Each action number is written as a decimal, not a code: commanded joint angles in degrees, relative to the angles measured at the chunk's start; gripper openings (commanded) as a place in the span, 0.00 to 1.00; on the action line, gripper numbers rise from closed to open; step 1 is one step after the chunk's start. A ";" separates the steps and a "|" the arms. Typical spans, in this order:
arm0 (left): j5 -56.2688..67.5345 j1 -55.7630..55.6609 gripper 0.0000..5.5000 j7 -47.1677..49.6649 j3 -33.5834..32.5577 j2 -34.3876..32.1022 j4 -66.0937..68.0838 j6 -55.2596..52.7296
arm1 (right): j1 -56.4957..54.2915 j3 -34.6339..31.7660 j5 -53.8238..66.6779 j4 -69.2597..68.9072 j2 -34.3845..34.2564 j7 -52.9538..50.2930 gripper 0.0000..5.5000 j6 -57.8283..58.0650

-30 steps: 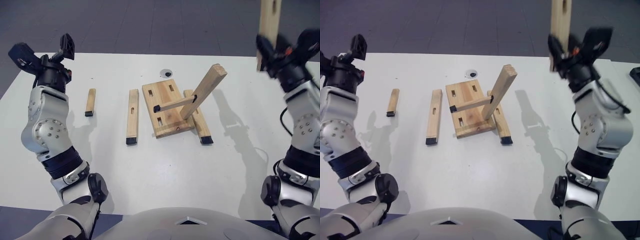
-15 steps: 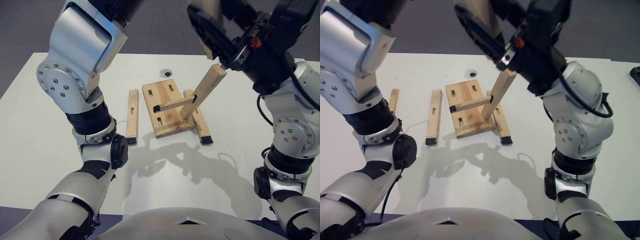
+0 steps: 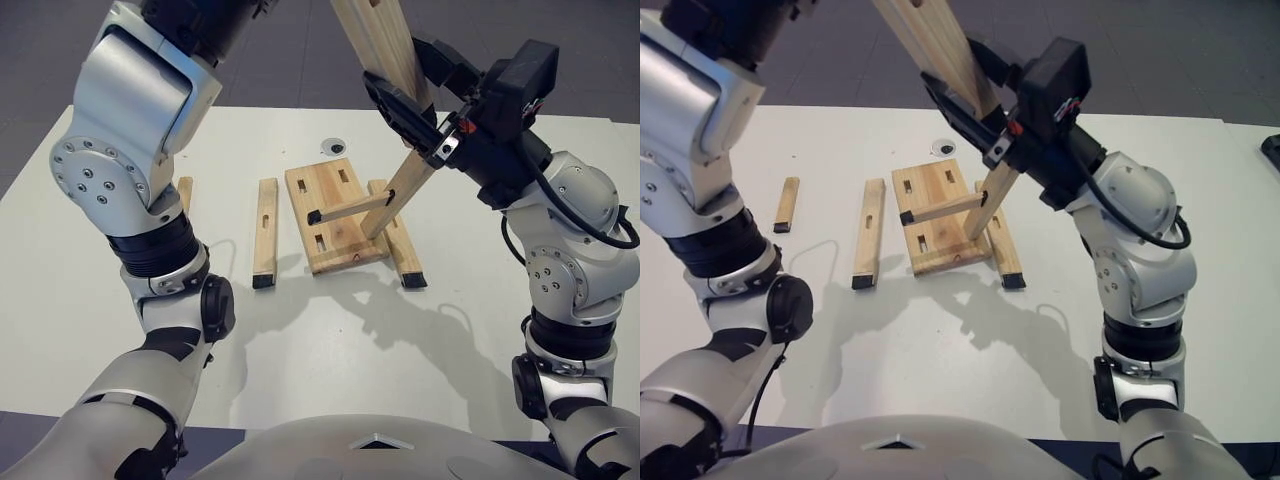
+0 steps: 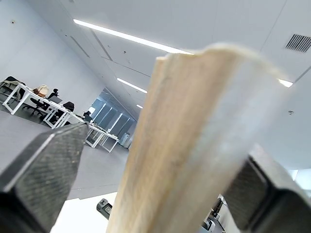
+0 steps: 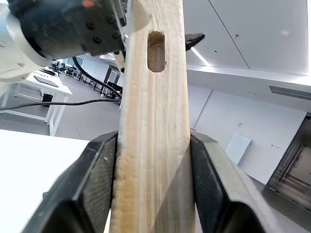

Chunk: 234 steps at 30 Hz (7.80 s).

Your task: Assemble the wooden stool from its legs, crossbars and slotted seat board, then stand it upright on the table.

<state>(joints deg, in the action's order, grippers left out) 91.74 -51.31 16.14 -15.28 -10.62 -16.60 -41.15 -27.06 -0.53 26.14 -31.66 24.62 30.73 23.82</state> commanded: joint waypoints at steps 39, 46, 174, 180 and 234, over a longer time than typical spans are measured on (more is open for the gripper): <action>-22.42 15.82 0.19 -8.83 -10.61 -4.96 -14.32 19.81 | 3.01 -15.73 38.88 8.64 21.28 22.80 0.82 32.18; -26.91 25.22 0.19 -10.51 -15.30 -9.41 -15.46 22.24 | 12.49 2.05 19.07 6.75 33.65 34.52 0.98 25.95; -75.56 49.63 0.19 -1.50 16.03 0.79 -8.02 -0.96 | 16.78 5.04 -6.19 16.58 -16.42 -15.19 0.98 18.03; -75.60 52.46 0.19 0.04 15.52 3.34 -7.06 -2.90 | 18.85 2.39 -3.72 12.87 -14.68 -12.11 0.98 16.22; -74.35 45.69 0.40 -18.00 29.30 -1.80 6.64 -5.17 | -14.35 -13.59 18.82 13.92 -13.39 -31.05 0.98 6.57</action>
<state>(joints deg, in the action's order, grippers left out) 17.17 -13.39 1.15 8.40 -12.15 -18.92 -34.18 -39.49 -13.89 45.89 -18.59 10.99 -0.15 30.81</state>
